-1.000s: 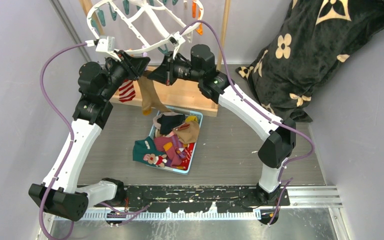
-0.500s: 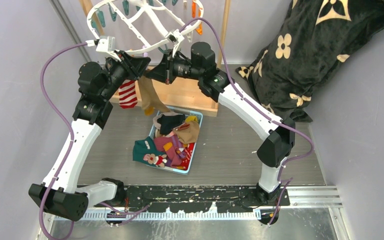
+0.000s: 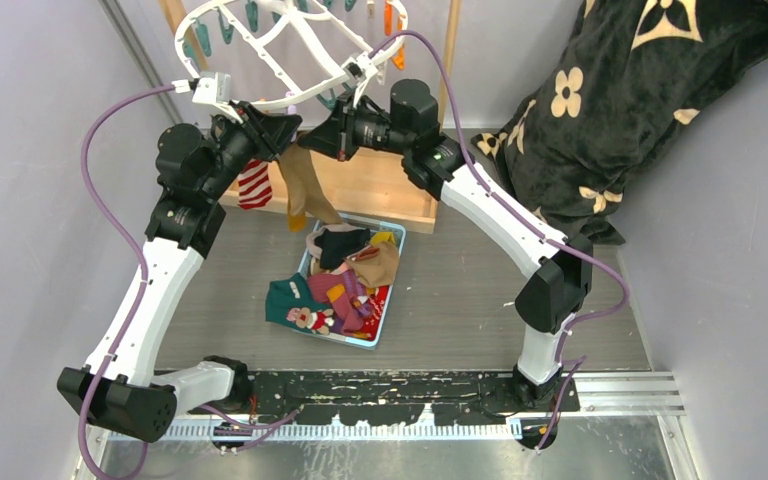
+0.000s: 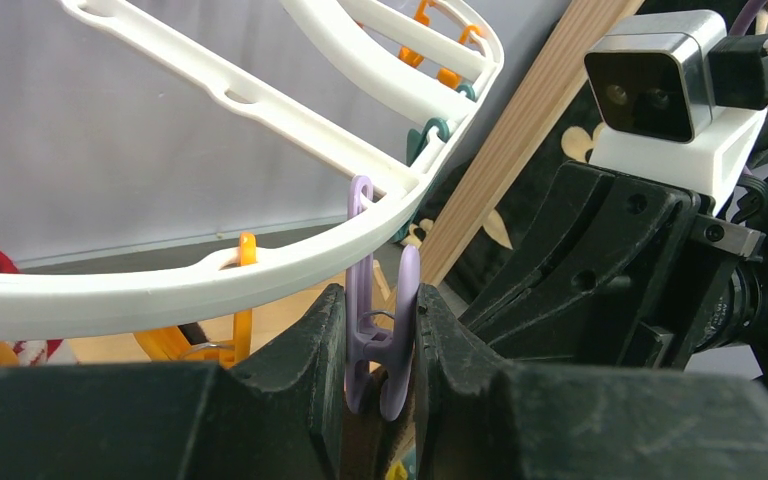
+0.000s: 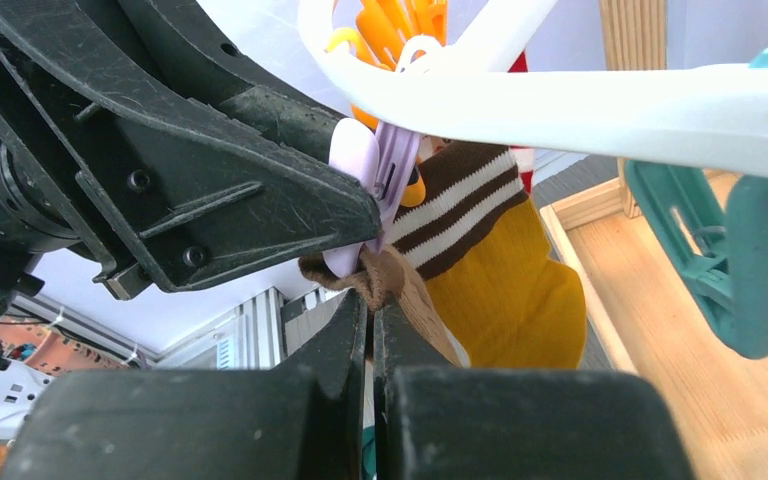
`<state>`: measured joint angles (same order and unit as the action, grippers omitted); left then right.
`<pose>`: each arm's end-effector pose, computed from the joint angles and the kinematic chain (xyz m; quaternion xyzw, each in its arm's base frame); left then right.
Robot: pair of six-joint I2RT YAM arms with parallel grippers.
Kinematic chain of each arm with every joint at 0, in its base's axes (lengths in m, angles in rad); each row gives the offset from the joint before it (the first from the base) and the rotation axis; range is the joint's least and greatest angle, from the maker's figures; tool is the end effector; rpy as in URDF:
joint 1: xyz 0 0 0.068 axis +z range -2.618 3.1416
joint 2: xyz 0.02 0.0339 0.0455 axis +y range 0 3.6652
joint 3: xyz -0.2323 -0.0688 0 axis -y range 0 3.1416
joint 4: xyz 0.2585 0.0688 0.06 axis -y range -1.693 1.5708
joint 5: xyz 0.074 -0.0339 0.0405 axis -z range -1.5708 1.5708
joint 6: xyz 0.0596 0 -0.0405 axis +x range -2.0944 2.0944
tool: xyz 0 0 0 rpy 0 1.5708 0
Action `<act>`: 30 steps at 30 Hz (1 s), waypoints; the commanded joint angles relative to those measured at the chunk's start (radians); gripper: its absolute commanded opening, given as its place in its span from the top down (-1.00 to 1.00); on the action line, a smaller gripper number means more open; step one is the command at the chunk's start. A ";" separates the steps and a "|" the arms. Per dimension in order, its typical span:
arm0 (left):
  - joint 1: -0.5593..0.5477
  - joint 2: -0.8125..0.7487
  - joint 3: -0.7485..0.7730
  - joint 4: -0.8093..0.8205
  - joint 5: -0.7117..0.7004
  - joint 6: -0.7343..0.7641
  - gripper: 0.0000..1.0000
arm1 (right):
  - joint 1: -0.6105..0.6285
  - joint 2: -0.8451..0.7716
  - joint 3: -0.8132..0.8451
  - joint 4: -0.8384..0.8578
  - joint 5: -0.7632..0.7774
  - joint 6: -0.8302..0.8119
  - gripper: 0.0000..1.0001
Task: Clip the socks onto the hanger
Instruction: Clamp the sock onto the hanger.
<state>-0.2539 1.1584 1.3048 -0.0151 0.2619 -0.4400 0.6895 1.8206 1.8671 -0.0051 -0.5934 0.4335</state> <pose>0.2907 -0.0914 0.4406 0.0370 0.6598 -0.3345 0.6718 0.3308 0.3159 0.4156 -0.2938 0.6297 0.5388 0.4763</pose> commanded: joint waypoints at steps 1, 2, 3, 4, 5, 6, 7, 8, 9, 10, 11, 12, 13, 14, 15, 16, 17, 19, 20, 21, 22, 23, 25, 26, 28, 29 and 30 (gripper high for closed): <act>0.001 -0.013 0.025 0.063 0.002 0.002 1.00 | -0.005 -0.021 0.025 0.080 -0.029 0.025 0.98; 0.000 -0.014 0.025 0.063 0.001 0.001 1.00 | -0.006 -0.023 0.021 0.079 -0.037 0.025 0.98; 0.000 -0.013 0.025 0.063 0.000 0.002 1.00 | -0.005 -0.024 0.019 0.080 -0.051 0.028 0.98; 0.000 -0.014 0.025 0.063 -0.003 0.003 1.00 | -0.006 -0.025 0.014 0.083 -0.063 0.031 0.98; 0.001 -0.014 0.025 0.064 -0.007 0.003 1.00 | -0.005 -0.027 0.011 0.083 -0.073 0.032 0.98; 0.000 -0.014 0.026 0.065 -0.009 0.003 1.00 | -0.006 -0.027 0.009 0.081 -0.081 0.033 0.98; 0.000 -0.014 0.028 0.066 -0.012 0.003 1.00 | -0.005 -0.029 0.006 0.080 -0.094 0.036 0.98; 0.001 -0.013 0.027 0.066 -0.012 0.003 1.00 | -0.006 -0.029 0.003 0.080 -0.107 0.037 0.98; 0.001 -0.013 0.028 0.066 -0.012 0.002 1.00 | -0.005 -0.032 -0.001 0.075 -0.115 0.037 0.98; 0.000 -0.014 0.029 0.066 -0.011 0.001 1.00 | -0.005 -0.036 -0.006 0.073 -0.120 0.036 0.98; 0.001 -0.014 0.030 0.066 -0.009 0.001 1.00 | -0.007 -0.039 -0.011 0.070 -0.125 0.034 0.98; 0.001 -0.014 0.030 0.065 -0.009 0.000 1.00 | -0.006 -0.039 -0.011 0.066 -0.128 0.031 0.98; 0.001 -0.013 0.031 0.066 -0.009 0.000 1.00 | -0.005 -0.039 -0.009 0.062 -0.131 0.029 0.98; 0.000 -0.011 0.031 0.065 -0.009 0.000 1.00 | -0.005 -0.038 -0.004 0.060 -0.129 0.029 0.98; 0.000 -0.012 0.031 0.066 -0.009 0.000 1.00 | -0.006 -0.037 -0.001 0.062 -0.128 0.030 0.98; 0.001 -0.011 0.033 0.064 -0.008 -0.001 1.00 | -0.006 -0.037 0.002 0.067 -0.126 0.035 0.98; 0.001 -0.011 0.034 0.063 -0.006 -0.001 1.00 | -0.006 -0.035 0.005 0.071 -0.120 0.037 0.98; 0.001 -0.011 0.034 0.061 -0.004 0.000 1.00 | -0.005 -0.035 0.010 0.079 -0.108 0.040 0.98; 0.000 -0.012 0.034 0.061 -0.004 0.000 1.00 | -0.005 -0.036 0.010 0.084 -0.098 0.040 0.98; 0.001 -0.012 0.034 0.061 -0.004 0.001 1.00 | -0.006 -0.039 0.006 0.091 -0.096 0.040 0.98; 0.000 -0.011 0.034 0.061 -0.005 0.001 1.00 | -0.005 -0.040 0.006 0.096 -0.096 0.042 0.98; 0.001 -0.010 0.034 0.061 -0.006 0.002 1.00 | -0.005 -0.041 0.008 0.097 -0.098 0.045 0.98; 0.000 -0.010 0.034 0.063 -0.009 0.004 1.00 | -0.007 -0.040 0.014 0.099 -0.110 0.055 0.98; 0.001 -0.009 0.034 0.065 -0.009 0.006 1.00 | -0.007 -0.040 0.016 0.100 -0.112 0.058 0.98; 0.000 -0.008 0.033 0.069 -0.010 0.012 0.98 | -0.008 -0.041 0.019 0.095 -0.105 0.061 0.98; 0.001 -0.010 0.030 0.074 -0.009 0.018 0.96 | -0.010 -0.041 0.022 0.093 -0.101 0.060 0.98; 0.001 -0.012 0.027 0.080 -0.006 0.021 0.94 | -0.010 -0.039 0.027 0.089 -0.092 0.060 0.97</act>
<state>-0.2539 1.1584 1.3048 -0.0143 0.2615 -0.4374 0.6849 1.8202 1.8538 0.0254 -0.6933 0.4778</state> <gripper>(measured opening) 0.239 0.057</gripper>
